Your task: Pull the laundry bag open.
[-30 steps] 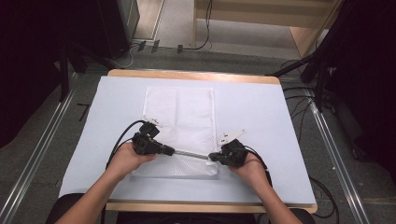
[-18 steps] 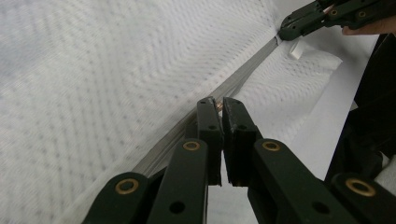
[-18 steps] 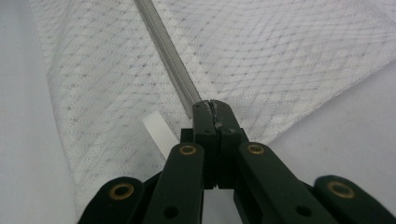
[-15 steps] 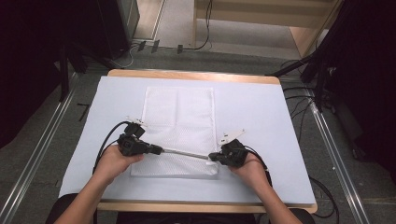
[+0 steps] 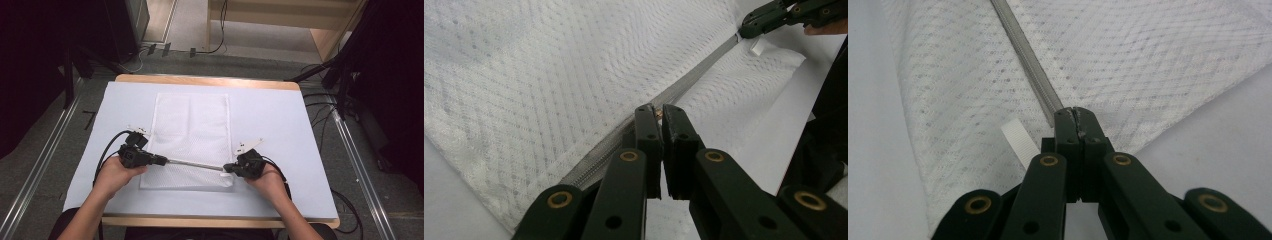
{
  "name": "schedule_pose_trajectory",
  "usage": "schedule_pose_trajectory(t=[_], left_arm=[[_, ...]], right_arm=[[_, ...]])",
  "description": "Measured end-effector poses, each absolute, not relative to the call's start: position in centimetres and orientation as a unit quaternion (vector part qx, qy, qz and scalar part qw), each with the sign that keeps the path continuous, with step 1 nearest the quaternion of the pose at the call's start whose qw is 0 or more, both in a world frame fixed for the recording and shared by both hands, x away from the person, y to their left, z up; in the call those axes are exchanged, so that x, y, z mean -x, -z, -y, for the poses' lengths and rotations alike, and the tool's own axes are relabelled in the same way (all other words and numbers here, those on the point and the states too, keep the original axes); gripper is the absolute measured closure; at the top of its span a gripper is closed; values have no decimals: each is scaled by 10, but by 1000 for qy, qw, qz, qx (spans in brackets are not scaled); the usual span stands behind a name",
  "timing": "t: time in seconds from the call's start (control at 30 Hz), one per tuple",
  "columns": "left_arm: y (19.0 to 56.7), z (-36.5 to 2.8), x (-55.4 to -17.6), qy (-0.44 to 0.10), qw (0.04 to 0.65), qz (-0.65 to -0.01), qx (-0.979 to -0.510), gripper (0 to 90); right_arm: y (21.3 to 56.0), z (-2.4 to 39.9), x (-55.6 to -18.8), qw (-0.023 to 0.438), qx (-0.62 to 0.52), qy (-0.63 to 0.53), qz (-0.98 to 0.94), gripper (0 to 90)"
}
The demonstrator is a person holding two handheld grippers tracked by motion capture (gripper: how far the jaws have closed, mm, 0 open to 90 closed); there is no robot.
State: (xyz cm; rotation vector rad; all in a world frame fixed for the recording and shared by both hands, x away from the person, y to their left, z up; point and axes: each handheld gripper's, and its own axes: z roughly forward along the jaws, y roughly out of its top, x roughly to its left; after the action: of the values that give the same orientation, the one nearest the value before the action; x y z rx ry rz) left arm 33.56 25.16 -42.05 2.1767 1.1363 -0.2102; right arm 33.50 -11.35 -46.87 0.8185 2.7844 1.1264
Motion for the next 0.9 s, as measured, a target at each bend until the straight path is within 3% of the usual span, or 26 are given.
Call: schedule_pose_trajectory(t=[0.9], left_arm=[[423, -285, -335, 62, 324, -487, -809, 879]], right_arm=[[469, 114, -336, 9, -265, -363, -894, 900]])
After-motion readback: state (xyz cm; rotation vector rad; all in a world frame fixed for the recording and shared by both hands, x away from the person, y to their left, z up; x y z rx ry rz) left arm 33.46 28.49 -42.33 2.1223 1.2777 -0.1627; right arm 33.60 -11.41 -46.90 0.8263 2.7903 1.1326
